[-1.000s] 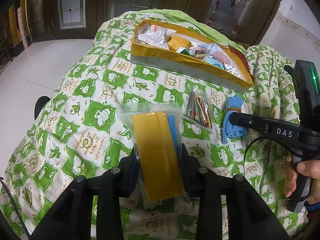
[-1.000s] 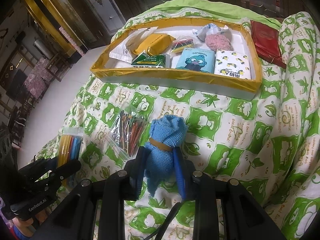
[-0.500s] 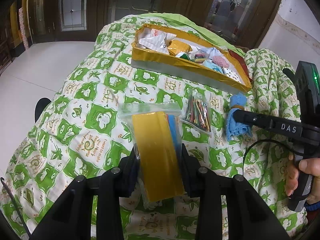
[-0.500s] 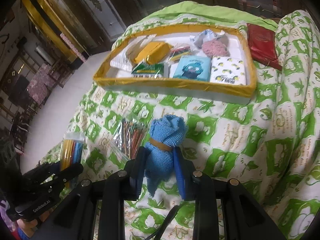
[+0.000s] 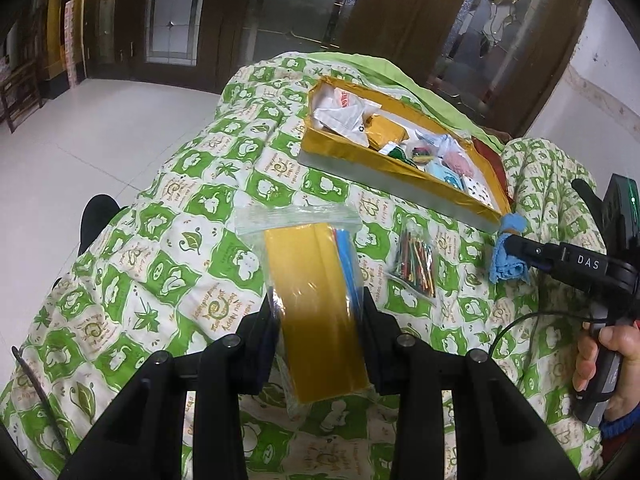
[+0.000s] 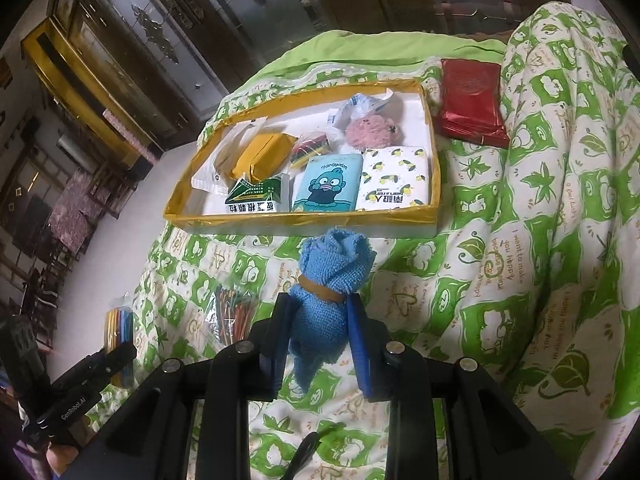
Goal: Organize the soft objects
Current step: 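Lift blue doll and yellow-item bag and move both toward the tray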
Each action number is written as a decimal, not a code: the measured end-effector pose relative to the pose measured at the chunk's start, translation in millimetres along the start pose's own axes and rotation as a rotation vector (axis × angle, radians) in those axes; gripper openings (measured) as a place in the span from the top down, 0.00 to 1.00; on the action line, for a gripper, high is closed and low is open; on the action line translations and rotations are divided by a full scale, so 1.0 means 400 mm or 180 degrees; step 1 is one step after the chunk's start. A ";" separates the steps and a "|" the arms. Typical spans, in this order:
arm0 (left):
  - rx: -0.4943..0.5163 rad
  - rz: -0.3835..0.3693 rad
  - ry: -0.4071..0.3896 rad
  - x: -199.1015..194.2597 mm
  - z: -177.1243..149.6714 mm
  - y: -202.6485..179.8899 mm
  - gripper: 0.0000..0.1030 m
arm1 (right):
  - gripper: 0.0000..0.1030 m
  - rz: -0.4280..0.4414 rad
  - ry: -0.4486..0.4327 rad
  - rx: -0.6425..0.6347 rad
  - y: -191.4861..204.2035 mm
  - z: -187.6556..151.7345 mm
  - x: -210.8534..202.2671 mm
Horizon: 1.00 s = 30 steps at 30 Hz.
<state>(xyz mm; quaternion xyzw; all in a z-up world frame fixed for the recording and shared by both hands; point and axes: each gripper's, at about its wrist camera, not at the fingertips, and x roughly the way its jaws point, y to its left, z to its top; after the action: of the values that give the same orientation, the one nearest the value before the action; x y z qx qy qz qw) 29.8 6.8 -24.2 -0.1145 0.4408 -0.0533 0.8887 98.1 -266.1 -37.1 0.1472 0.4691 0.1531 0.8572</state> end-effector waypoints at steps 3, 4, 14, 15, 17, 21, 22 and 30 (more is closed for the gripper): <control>0.0011 -0.0003 0.0003 -0.001 -0.001 0.001 0.65 | 0.71 -0.0002 -0.0013 -0.0022 0.006 0.000 0.001; 0.0004 -0.0007 0.0009 0.000 0.001 0.001 0.65 | 0.71 -0.0006 -0.0018 -0.0028 0.006 0.000 0.000; 0.0097 -0.0047 0.0010 0.009 0.018 -0.029 0.65 | 0.71 0.0076 0.0249 -0.0439 0.098 -0.053 0.053; 0.0106 -0.0044 0.0016 0.011 0.019 -0.032 0.65 | 0.71 0.0101 0.0273 -0.0520 0.116 -0.063 0.058; 0.0115 -0.0043 0.0030 0.016 0.019 -0.034 0.65 | 0.71 0.0133 0.0302 -0.0646 0.144 -0.078 0.065; 0.0131 -0.0036 0.0044 0.025 0.024 -0.039 0.65 | 0.71 0.0142 0.0300 -0.0740 0.164 -0.084 0.070; 0.0138 -0.0039 0.0044 0.028 0.028 -0.042 0.65 | 0.71 0.0147 0.0292 -0.0728 0.163 -0.081 0.069; 0.0276 -0.0085 -0.0001 0.041 0.069 -0.089 0.65 | 0.71 0.0141 0.0163 -0.0554 0.128 -0.034 0.042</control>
<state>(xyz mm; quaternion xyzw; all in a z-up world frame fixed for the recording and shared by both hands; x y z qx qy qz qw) 62.0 -26.5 -11.8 -0.0817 0.4364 -0.0841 0.8921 89.0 -211.2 -36.6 0.0785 0.4724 0.2159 0.8509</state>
